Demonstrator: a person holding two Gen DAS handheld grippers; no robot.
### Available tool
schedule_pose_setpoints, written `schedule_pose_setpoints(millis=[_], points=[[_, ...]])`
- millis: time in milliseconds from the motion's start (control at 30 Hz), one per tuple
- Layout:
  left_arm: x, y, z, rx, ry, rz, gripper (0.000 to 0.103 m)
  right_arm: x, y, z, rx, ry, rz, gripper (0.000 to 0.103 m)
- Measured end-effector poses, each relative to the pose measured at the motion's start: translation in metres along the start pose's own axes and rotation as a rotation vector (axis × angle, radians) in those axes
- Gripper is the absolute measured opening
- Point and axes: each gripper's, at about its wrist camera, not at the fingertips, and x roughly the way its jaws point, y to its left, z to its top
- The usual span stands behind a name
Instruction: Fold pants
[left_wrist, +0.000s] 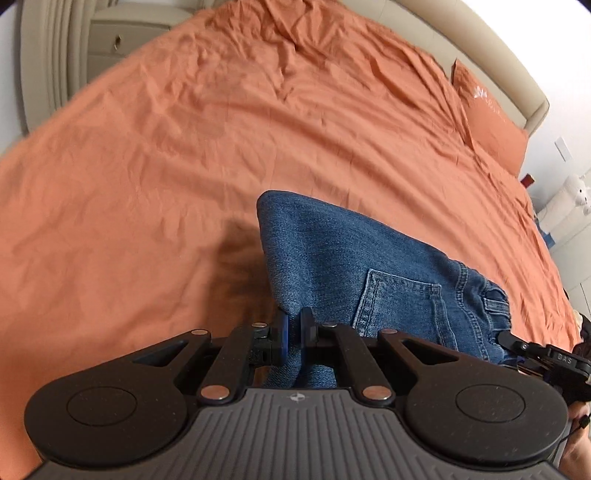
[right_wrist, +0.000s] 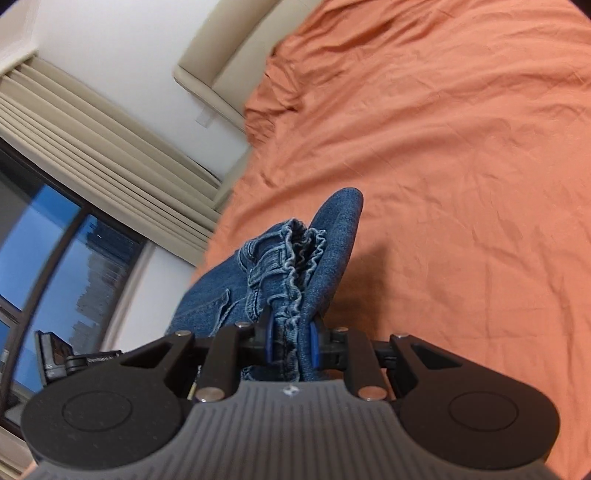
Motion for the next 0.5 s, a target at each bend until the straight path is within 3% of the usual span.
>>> schedule_pose_setpoints(millis=[133, 233, 367, 400, 500], points=[[0.024, 0.018, -0.010, 0.002, 0.023, 0.006, 0.006, 0.019, -0.023, -0.006, 0.004, 0.037, -0.104, 0.014], [0.028, 0.024, -0.015, 0.022, 0.024, -0.010, 0.007, 0.029, -0.041, -0.012, 0.044, 0.029, -0.120, 0.015], [0.022, 0.017, -0.019, 0.082, 0.015, 0.048, 0.025, 0.037, -0.044, -0.014, 0.064, 0.044, -0.146, 0.017], [0.019, 0.016, -0.019, 0.082, 0.006, 0.062, 0.026, 0.036, -0.042, -0.012, 0.066, 0.052, -0.153, 0.019], [0.004, 0.008, -0.018, 0.122, -0.034, 0.122, 0.026, 0.025, -0.027, -0.007, -0.006, 0.055, -0.212, 0.037]])
